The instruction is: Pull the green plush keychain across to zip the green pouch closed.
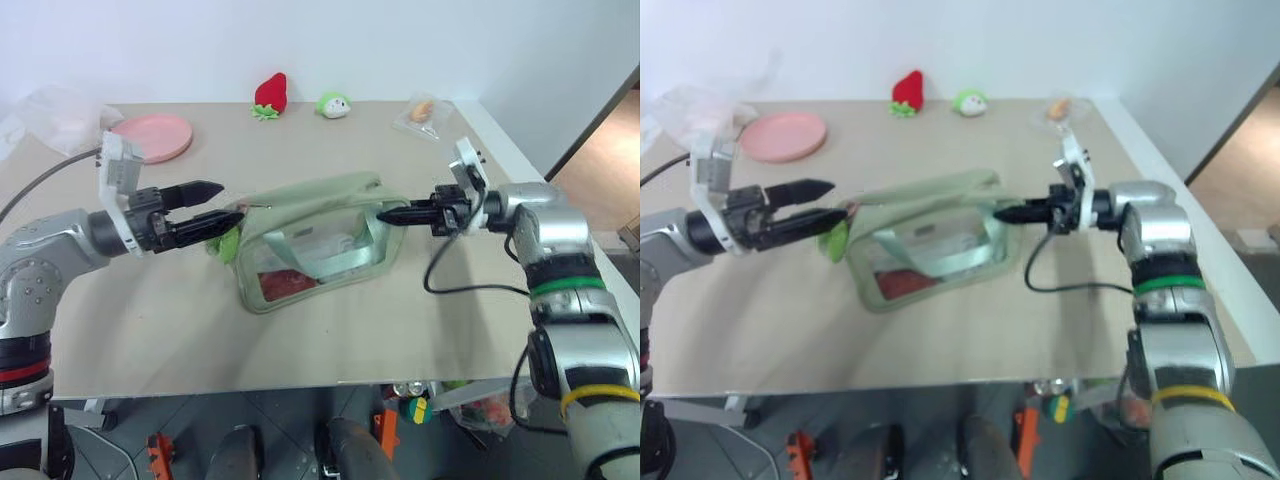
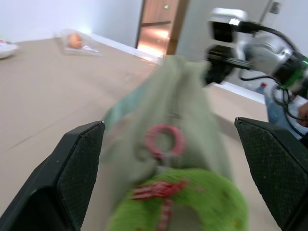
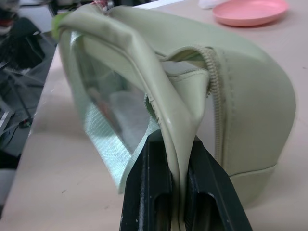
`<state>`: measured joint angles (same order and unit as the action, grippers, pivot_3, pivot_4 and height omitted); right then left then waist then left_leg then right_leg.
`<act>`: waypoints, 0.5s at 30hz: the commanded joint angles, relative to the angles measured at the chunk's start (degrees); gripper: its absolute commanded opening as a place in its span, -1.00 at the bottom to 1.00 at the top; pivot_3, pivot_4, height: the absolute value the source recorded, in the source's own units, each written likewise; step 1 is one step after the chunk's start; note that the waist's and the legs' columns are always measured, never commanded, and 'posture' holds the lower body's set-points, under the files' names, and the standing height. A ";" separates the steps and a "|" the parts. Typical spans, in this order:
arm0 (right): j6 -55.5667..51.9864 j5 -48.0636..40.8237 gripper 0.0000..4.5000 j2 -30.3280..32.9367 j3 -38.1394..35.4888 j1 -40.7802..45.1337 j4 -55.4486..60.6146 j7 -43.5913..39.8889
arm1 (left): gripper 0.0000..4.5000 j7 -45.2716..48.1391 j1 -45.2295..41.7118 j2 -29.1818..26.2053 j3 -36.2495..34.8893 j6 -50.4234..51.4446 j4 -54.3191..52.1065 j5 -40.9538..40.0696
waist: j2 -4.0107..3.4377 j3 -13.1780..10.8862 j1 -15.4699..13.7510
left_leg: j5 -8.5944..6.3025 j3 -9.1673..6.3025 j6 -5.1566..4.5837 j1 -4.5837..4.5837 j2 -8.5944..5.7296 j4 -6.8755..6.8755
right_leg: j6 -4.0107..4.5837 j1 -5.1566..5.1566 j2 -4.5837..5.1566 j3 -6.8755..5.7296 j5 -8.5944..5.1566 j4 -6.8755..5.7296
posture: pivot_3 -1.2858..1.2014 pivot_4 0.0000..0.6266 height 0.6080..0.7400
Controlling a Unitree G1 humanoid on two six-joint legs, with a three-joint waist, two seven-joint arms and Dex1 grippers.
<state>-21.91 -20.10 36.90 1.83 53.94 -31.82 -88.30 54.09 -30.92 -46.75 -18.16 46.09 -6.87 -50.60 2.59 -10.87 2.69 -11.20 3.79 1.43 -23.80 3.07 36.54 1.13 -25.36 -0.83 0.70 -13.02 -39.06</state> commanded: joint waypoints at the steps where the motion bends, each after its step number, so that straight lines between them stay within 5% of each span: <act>1: -9.56 -7.24 -0.96 3.01 -2.69 -8.95 22.34 2.25 | 1.00 0.71 1.11 -4.61 -6.91 1.94 0.09 -2.51 | -0.01 -0.01 -0.01 | 0.00 0.00 0.00 0.03 0.02 -0.01 | 0.00 0.01 -0.01 -0.01 0.00 -0.02 | 0.03 -0.52 1.00; 5: -16.56 -7.52 -0.96 -2.48 -1.45 -24.30 45.75 19.96 | 1.00 8.13 13.57 -13.90 -17.71 7.92 -0.96 -4.43 | 0.13 0.08 0.48 | -0.09 0.08 0.17 0.24 0.32 -0.15 | 0.14 0.06 -0.14 0.00 -0.12 -0.02 | 0.03 -0.52 1.00; 9: -19.48 -9.43 -0.96 -7.11 -3.43 -26.24 49.67 29.09 | 1.00 7.47 16.34 -14.39 -20.94 9.52 -1.98 -6.74 | 0.14 0.09 0.43 | 0.02 0.03 0.48 0.49 0.46 -0.18 | 0.38 0.15 -0.25 -0.16 -0.14 -0.14 | 0.03 -0.52 1.00; 15: -19.51 -10.69 -0.96 -7.71 -2.90 -24.63 48.87 31.76 | 1.00 6.39 20.05 -12.88 -21.67 10.24 -4.56 -8.05 | 0.13 0.08 -0.03 | 0.32 0.07 0.30 0.57 0.44 -0.16 | 0.79 0.17 -0.17 -0.25 -0.08 -0.11 | 0.03 -0.52 1.00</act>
<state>-42.06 -29.63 28.74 -0.76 27.82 16.18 -56.99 61.03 -10.60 -59.38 -37.32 56.32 -9.82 -56.93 2.72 -10.80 2.66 -10.87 3.88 1.71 -23.25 3.50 36.38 1.92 -25.19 -1.00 0.45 -13.10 -39.16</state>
